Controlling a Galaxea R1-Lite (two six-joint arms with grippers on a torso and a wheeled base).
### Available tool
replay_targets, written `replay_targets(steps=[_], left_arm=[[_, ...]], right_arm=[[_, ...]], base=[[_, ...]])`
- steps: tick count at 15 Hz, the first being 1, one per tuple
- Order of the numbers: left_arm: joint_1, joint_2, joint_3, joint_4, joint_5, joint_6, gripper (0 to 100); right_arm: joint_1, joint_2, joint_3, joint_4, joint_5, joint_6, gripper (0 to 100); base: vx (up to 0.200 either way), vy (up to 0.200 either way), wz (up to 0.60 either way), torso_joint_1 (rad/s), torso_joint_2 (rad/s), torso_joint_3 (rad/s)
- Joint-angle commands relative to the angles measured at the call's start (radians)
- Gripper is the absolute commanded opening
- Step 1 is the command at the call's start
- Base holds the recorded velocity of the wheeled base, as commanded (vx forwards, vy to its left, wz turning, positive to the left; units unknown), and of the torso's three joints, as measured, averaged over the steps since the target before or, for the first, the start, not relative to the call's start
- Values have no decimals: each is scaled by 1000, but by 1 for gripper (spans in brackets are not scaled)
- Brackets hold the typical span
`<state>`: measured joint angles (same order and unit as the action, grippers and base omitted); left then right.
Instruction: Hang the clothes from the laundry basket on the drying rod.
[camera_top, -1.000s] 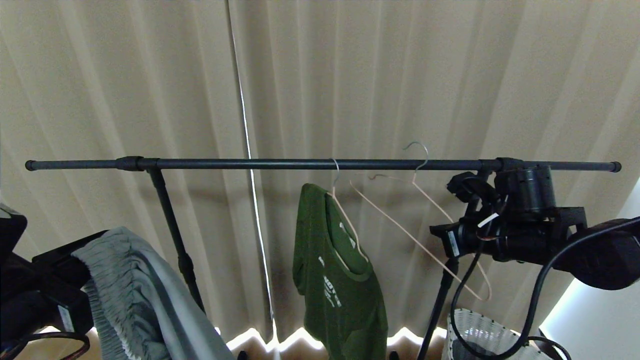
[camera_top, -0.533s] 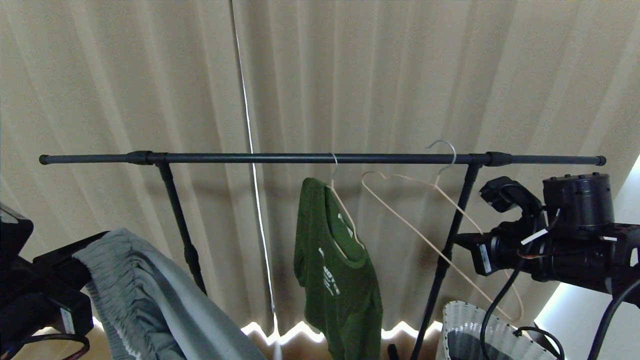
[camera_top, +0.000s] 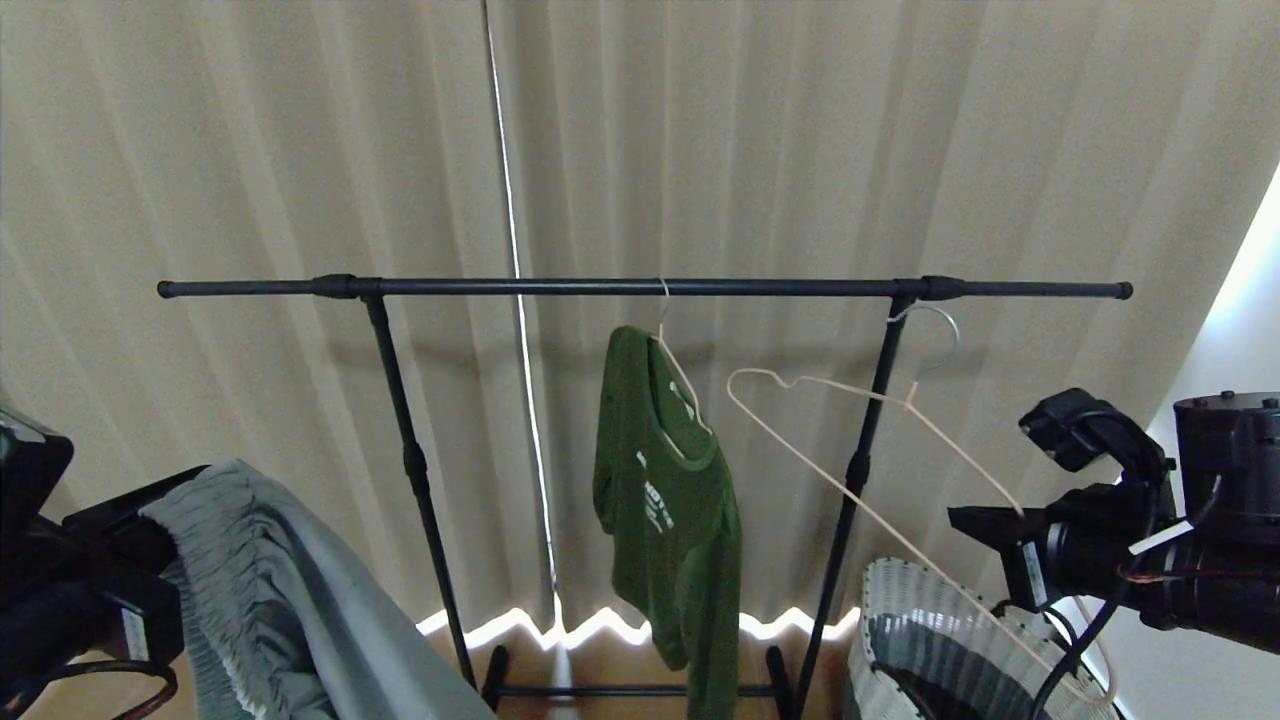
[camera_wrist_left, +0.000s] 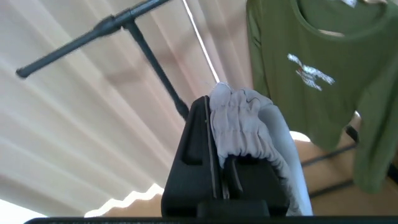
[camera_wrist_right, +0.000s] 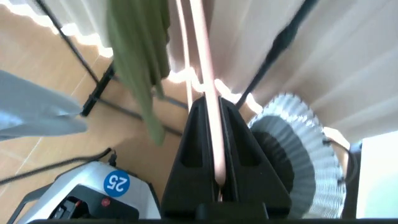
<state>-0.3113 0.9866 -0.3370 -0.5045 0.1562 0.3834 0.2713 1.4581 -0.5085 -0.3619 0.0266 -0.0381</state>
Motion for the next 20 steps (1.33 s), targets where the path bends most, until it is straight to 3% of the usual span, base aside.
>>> replay_targets(steps=[1,4,6,8,12,16,17,18,20], left_arm=[[1,10,1,0,0,0,0],[-2,10,29,0,0,6,0],[-2,12,47,0,-1,45,0],[-2,38,42,1,0,104,0],[-5,170,-23,4,13,98,0],[-19,377,-208,53,22,-47,0],[-19,377,-208,53,22,-47,0],[-54,452,-332,155,77,-198,0],[-98,544,-471,233,167,-360,0]], right_arm=[[-1,-47,28,-2,-1,0,0],[-1,-62,65,-9,-8,1,0],[2,-64,54,-15,-73,1,0],[36,-74,35,-22,-111,6,0],[121,-105,4,-65,-117,52,0],[364,-73,-4,-65,-119,247,0],[364,-73,-4,-65,-119,247,0],[460,-30,-13,-66,-119,319,0],[523,2,-22,-68,-119,339,0]], base=[[-200,0,0,-2,7,2],[-67,0,0,1,2,1],[0,0,0,0,0,0],[0,0,0,0,0,0],[0,0,0,0,0,0],[0,0,0,0,0,0],[0,0,0,0,0,0],[0,0,0,0,0,0],[0,0,0,0,0,0]])
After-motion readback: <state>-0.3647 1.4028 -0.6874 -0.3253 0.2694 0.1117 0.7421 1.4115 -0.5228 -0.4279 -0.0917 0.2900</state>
